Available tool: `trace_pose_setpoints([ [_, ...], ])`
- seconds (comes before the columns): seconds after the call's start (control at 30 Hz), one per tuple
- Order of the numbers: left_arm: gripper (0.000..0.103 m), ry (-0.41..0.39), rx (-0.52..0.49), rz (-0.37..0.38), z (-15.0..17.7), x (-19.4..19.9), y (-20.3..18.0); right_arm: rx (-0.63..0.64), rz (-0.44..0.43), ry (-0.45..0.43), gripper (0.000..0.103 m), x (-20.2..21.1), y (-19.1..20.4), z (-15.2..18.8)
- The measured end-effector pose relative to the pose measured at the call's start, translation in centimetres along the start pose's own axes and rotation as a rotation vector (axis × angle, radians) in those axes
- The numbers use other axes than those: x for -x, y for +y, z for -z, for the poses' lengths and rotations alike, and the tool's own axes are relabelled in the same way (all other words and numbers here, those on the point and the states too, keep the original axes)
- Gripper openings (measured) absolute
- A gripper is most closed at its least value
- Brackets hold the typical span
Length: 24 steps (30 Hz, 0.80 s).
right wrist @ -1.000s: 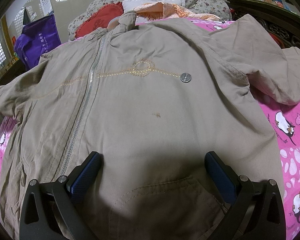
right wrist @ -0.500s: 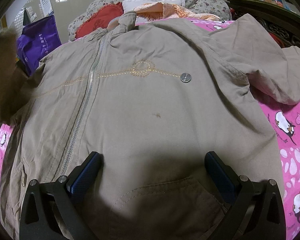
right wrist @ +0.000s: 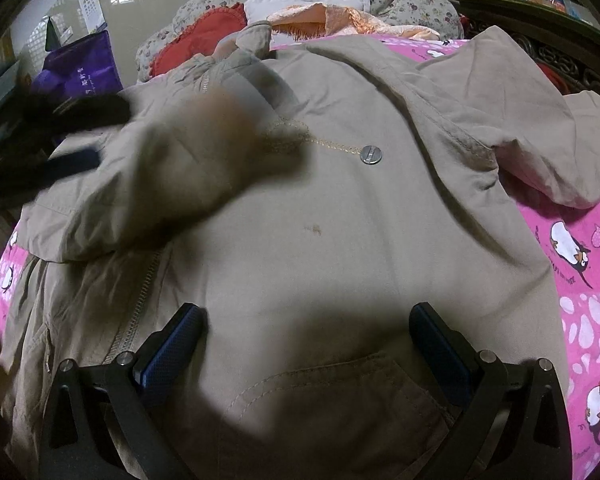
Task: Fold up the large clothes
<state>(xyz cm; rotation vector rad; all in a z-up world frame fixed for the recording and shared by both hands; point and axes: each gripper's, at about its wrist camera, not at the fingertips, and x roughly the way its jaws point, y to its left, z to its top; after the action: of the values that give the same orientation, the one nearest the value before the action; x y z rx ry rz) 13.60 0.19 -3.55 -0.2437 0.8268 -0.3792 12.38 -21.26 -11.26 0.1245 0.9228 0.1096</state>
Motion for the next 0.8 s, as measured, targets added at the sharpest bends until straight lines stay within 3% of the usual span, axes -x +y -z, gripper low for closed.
trace_pose_setpoints([
  [0.07, 0.068, -0.045, -0.029, -0.084, 1.4, 1.8, 2.0, 0.012, -0.042, 0.010, 0.101, 0.7, -0.1, -0.2],
  [0.17, 0.068, -0.093, -0.049, -0.271, 3.7, 2.9, 5.6, -0.002, -0.159, -0.055, 0.100, 3.0, -0.7, -0.9],
  [0.23, 0.068, -0.097, -0.010, -0.368, 5.2, 3.2, 8.0, -0.056, -0.257, -0.094, 0.101, 3.9, -1.4, -2.2],
  [0.3, 0.068, -0.089, 0.082, -0.395, 6.4, 3.1, 10.3, -0.132, -0.398, -0.078, 0.101, 3.5, -1.8, -3.8],
  [0.37, 0.068, -0.098, 0.186, -0.373, 6.7, 3.5, 12.2, -0.207, -0.545, -0.018, 0.100, 1.7, -1.9, -4.8],
  [0.43, 0.068, -0.128, 0.291, -0.398, 7.1, 4.3, 14.0, -0.277, -0.590, 0.046, 0.100, -0.8, -1.6, -5.4],
  [0.5, 0.068, -0.156, 0.345, -0.353, 7.5, 4.8, 14.8, -0.356, -0.630, 0.093, 0.096, -3.3, -1.5, -5.7],
  [0.57, 0.068, -0.170, 0.358, -0.361, 7.6, 5.0, 14.8, -0.400, -0.615, 0.036, 0.092, -4.1, -1.8, -6.8],
  [0.6, 0.068, -0.166, 0.353, -0.366, 7.6, 4.9, 14.6, -0.437, -0.601, 0.027, 0.088, -4.3, -2.0, -7.3],
  [0.67, 0.069, -0.157, 0.343, -0.377, 7.6, 4.8, 14.5, -0.511, -0.582, 0.026, 0.069, -4.5, -2.7, -7.6],
  [0.7, 0.070, -0.153, 0.340, -0.379, 7.6, 4.7, 14.6, -0.540, -0.567, 0.042, 0.034, -4.5, -3.1, -7.7],
  [0.73, 0.070, -0.151, 0.338, -0.380, 7.5, 4.6, 14.5, -0.543, -0.573, 0.044, 0.023, -3.8, -3.3, -8.0],
  [0.8, 0.070, -0.152, 0.338, -0.379, 7.8, 4.9, 14.8, -0.430, -0.525, -0.029, 0.019, -1.0, -3.1, -9.0],
])
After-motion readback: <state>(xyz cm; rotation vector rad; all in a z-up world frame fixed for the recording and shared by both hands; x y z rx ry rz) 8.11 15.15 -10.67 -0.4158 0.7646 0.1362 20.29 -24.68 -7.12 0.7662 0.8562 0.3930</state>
